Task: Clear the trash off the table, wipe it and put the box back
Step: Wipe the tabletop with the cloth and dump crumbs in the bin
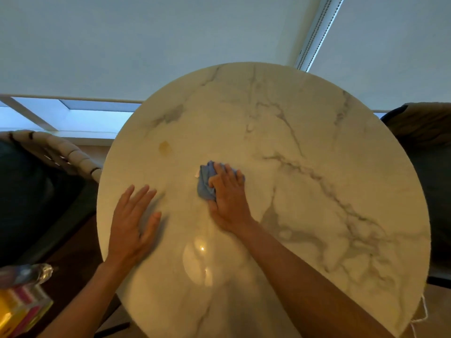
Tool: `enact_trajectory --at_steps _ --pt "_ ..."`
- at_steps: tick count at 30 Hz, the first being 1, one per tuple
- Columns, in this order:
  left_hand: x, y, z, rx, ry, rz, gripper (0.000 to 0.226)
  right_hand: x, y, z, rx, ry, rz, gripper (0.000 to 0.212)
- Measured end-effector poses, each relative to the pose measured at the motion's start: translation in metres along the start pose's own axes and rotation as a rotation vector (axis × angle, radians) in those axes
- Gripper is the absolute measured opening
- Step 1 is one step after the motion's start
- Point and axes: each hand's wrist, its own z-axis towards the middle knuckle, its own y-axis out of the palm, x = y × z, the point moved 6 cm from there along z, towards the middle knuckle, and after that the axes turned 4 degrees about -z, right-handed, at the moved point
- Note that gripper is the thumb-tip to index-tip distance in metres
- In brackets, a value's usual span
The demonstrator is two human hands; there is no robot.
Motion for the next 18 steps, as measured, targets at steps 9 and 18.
enact_trajectory --at_steps 9,18 --pt "-0.012 -0.010 -0.039 0.115 -0.053 -0.090 0.052 -0.035 -0.024 0.054 0.032 0.144 0.609 0.023" --pt "-0.014 -0.012 -0.032 0.153 -0.108 -0.133 0.051 0.047 0.001 0.208 0.105 0.385 0.031 0.047"
